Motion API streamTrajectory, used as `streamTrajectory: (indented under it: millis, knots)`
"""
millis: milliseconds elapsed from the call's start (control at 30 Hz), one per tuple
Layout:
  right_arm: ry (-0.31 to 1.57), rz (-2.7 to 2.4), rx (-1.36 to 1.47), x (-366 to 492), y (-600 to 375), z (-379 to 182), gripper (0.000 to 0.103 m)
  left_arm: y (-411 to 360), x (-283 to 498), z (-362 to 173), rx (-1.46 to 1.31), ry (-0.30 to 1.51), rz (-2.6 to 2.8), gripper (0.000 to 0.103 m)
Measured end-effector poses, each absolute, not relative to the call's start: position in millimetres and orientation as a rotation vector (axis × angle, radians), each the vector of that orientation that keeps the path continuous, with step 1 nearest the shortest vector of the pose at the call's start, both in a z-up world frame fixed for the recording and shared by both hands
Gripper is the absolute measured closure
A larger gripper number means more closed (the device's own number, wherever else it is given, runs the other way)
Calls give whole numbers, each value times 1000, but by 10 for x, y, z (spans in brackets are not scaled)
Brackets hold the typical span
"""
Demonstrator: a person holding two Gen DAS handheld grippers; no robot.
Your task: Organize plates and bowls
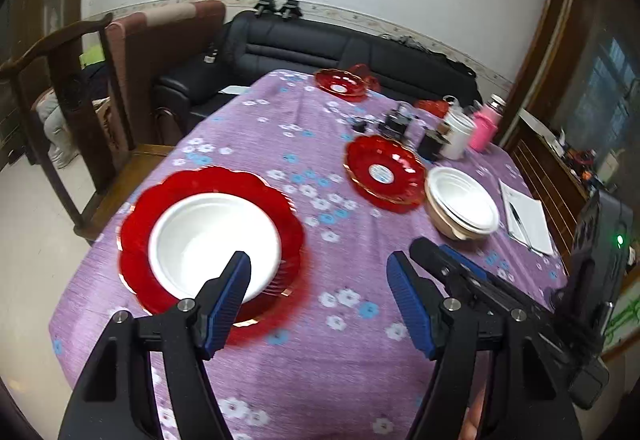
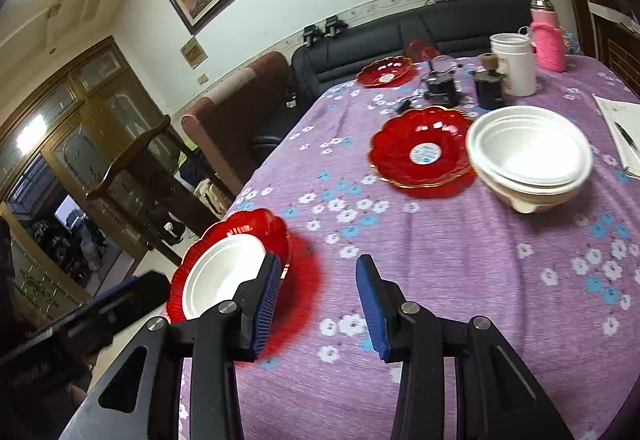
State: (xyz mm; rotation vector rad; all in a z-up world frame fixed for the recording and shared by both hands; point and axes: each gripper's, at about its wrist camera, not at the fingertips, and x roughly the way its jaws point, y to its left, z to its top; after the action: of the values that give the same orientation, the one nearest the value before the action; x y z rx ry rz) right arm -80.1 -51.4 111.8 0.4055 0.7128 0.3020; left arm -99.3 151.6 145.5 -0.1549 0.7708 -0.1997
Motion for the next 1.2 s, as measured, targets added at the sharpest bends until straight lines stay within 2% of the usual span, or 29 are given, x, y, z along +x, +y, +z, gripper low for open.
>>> streamTrajectory:
  millis: [900, 1200]
  knots:
    - [720, 194, 474, -959, -1328, 942, 60, 742, -1193, 1169, -145, 839, -288, 32]
    - [730, 164, 481, -883, -1474, 859, 60, 634, -1135, 1023, -134, 883, -331, 28]
